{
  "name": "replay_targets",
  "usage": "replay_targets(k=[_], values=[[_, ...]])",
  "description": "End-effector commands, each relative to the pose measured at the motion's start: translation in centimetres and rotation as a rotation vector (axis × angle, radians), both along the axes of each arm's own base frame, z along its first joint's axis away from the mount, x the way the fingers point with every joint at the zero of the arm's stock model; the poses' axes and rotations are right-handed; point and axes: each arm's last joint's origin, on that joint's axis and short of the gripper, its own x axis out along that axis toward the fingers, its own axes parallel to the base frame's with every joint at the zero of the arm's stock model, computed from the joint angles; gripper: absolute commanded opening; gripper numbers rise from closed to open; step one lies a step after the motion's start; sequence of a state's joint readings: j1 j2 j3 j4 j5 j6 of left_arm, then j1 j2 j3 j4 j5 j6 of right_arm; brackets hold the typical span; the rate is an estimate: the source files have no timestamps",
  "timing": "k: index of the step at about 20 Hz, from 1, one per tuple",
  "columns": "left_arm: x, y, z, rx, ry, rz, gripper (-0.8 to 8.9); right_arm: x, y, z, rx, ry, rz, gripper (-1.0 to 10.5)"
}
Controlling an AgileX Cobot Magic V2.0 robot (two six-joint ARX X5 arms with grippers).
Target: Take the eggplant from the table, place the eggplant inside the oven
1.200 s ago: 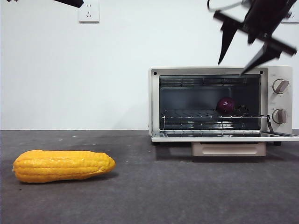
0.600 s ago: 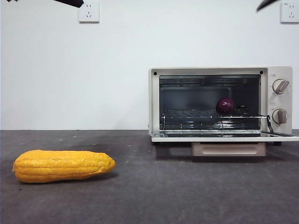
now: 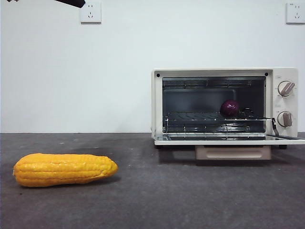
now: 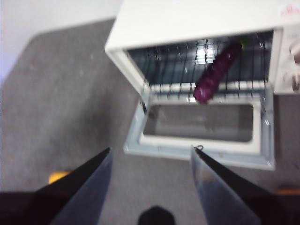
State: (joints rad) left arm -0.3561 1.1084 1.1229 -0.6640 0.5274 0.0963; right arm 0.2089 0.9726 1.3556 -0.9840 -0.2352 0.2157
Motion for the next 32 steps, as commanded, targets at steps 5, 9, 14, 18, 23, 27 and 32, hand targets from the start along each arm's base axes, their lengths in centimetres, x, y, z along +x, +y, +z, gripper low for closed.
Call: replay_targets(k=[5,9,14,18,23,27,32], values=[[0.0,0.0,0.0,0.002,-0.013,-0.008,-0.06,-3.3,-0.7,-0.4,-0.096,0.047,0.081,2.8],[0.0,0.0,0.0,0.001,-0.013,-0.008,-0.06,-4.5,-0.9,-0.3,-0.105,0.035,0.089,2.8],[0.1,0.0,0.0,0.000,-0.018,-0.008,-0.06,-5.3,-1.1,-0.2,-0.143,0.011,0.120,-0.2],[0.4,-0.2,0.0,-0.008,-0.037,-0.008,-0.06,-5.6,-1.1,-0.6,-0.173,0.055,0.143,-0.1],[2.6,-1.0,-1.4,-0.008,-0.002,0.000,-0.07,-5.9,-1.1,-0.8,-0.155,0.080,0.189,-0.1],[5.8,-2.2,-4.2,-0.025,0.091,-0.007,-0.07,-6.1,-1.1,-1.0,-0.163,0.099,0.203,-0.1],[10.1,-3.8,-9.4,-0.032,0.214,0.015,-0.07,-6.9,-1.2,-1.0,-0.152,0.098,0.217,-0.1]])
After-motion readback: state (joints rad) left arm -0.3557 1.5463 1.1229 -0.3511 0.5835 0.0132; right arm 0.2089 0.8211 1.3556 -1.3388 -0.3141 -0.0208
